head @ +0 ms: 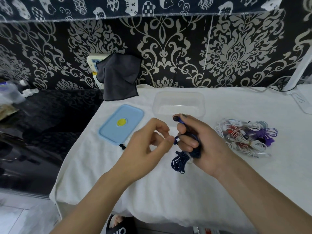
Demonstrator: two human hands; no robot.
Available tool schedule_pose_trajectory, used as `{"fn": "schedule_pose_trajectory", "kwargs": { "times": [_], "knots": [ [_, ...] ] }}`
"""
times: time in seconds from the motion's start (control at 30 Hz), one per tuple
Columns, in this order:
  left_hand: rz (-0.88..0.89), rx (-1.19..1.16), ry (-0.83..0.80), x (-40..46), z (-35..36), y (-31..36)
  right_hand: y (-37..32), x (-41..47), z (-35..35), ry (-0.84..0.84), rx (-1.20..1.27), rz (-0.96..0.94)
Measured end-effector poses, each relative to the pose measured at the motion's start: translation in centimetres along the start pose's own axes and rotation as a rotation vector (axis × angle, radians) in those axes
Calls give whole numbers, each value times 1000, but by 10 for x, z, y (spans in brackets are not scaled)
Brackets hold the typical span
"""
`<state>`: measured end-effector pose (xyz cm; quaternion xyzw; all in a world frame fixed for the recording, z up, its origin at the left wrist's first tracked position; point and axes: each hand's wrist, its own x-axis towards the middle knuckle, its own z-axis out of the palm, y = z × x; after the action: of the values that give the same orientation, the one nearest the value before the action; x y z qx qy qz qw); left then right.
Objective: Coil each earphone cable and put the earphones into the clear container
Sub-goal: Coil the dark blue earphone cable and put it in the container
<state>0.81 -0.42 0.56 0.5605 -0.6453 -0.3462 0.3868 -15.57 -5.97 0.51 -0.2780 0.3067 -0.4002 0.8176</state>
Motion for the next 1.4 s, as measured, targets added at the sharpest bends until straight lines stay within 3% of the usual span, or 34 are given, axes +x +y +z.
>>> {"fn": "schedule_pose_trajectory", "kwargs": {
  "times": [0.13,0.33,0.5,0.67,1.0,1.07,1.2,1.4],
  "knots": [
    [-66,0,-131,3,10,-5,1,4,-2,2,36,-2],
    [-96,-87,-30,12,7,-6,2,5,-4,92,-50,-46],
    [-129,-166,87,18,1,-7,10,9,-7,183,-289,-103],
    [-169,-120,104,25,0,-10,18,13,-9,218,-570,-130],
    [-226,-163,124,32,-2,-18,19,15,-9,215,-614,-192],
    [-241,-73,116,32,0,-25,19,15,-11,241,-607,-185],
    [-168,340,-23,30,10,-50,16,14,-16,263,-625,-161],
    [-122,487,-117,33,27,-64,15,16,-20,298,-631,-124]
  ]
}}
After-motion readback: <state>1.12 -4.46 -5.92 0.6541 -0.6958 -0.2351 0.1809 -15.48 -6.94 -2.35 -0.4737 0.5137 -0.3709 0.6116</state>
